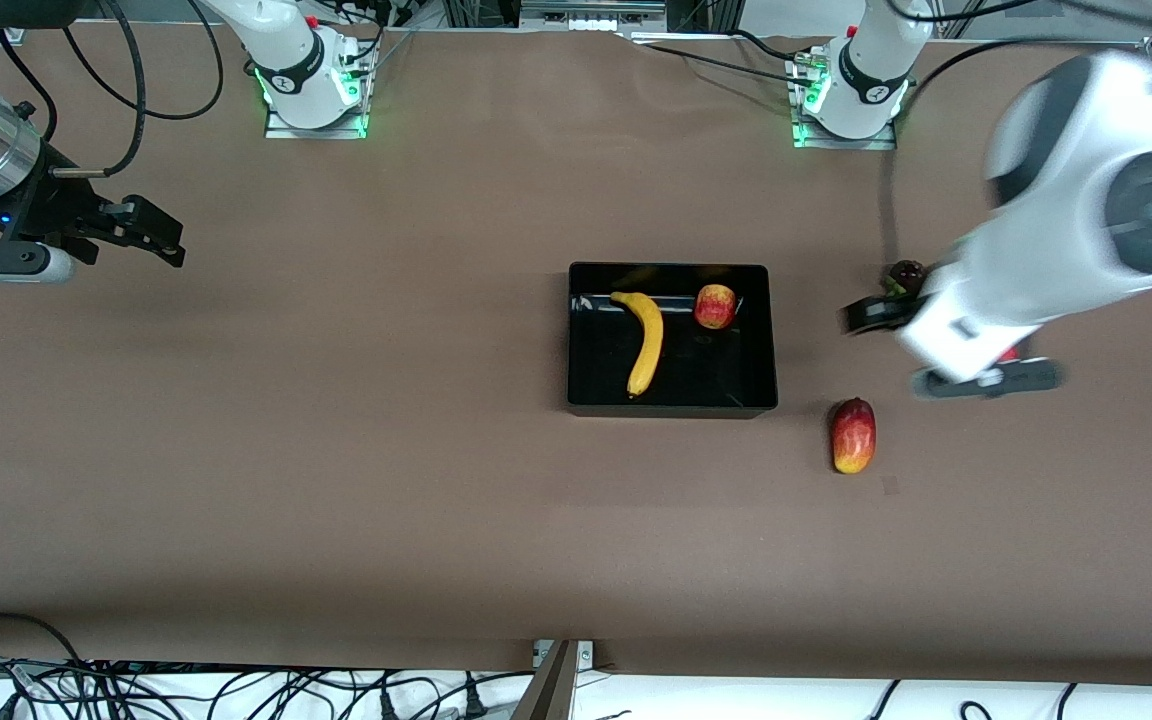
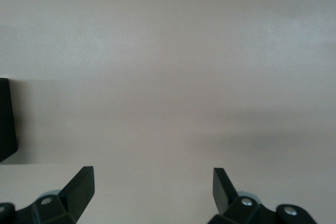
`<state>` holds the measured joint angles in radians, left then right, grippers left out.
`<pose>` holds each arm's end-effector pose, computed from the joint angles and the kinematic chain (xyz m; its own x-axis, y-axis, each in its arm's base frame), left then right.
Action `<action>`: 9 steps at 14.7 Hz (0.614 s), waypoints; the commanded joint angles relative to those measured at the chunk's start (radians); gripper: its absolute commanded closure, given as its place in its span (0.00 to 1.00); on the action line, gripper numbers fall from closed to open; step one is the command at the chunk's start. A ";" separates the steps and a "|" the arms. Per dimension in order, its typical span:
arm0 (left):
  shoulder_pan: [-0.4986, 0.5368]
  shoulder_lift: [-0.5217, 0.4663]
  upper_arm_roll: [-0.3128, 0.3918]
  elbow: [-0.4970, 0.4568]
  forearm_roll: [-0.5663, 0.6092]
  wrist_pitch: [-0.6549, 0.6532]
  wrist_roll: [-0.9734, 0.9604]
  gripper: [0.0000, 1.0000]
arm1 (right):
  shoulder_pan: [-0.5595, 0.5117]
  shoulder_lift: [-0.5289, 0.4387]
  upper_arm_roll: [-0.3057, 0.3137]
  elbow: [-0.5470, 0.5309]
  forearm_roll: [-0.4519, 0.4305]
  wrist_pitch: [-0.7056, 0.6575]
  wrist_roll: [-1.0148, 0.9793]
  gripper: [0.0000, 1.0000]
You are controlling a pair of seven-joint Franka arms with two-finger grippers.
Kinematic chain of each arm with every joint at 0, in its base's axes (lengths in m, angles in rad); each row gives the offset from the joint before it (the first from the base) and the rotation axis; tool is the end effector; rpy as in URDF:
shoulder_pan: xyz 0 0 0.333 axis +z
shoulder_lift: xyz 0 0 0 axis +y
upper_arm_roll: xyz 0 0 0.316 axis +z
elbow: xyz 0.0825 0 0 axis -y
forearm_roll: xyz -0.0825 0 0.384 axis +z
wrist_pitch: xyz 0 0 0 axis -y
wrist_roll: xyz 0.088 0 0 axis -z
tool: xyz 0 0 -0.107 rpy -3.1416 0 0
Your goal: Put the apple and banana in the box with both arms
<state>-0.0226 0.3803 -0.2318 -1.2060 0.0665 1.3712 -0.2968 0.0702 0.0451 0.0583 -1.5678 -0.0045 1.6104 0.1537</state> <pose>0.6285 -0.1249 0.5537 0.9778 0.0591 -0.2009 0.0518 -0.9978 -0.0417 0.5669 0.0720 0.6040 0.9997 -0.0251 -0.0021 -0.0251 -0.9997 0.0022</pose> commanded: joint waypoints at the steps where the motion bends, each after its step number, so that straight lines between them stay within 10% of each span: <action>1: 0.007 -0.128 0.096 -0.111 -0.022 -0.004 0.174 0.00 | -0.007 0.004 0.012 0.018 -0.002 -0.014 0.013 0.00; 5: 0.073 -0.349 0.124 -0.427 -0.025 0.205 0.211 0.00 | -0.007 0.006 0.011 0.018 -0.003 -0.007 0.012 0.00; 9: 0.078 -0.362 0.124 -0.449 -0.042 0.207 0.294 0.00 | -0.007 0.006 0.011 0.018 -0.003 -0.007 0.012 0.00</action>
<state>0.0519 0.0577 -0.1076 -1.6001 0.0553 1.5474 -0.0473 0.0701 0.0451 0.0600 -1.5674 -0.0045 1.6109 0.1538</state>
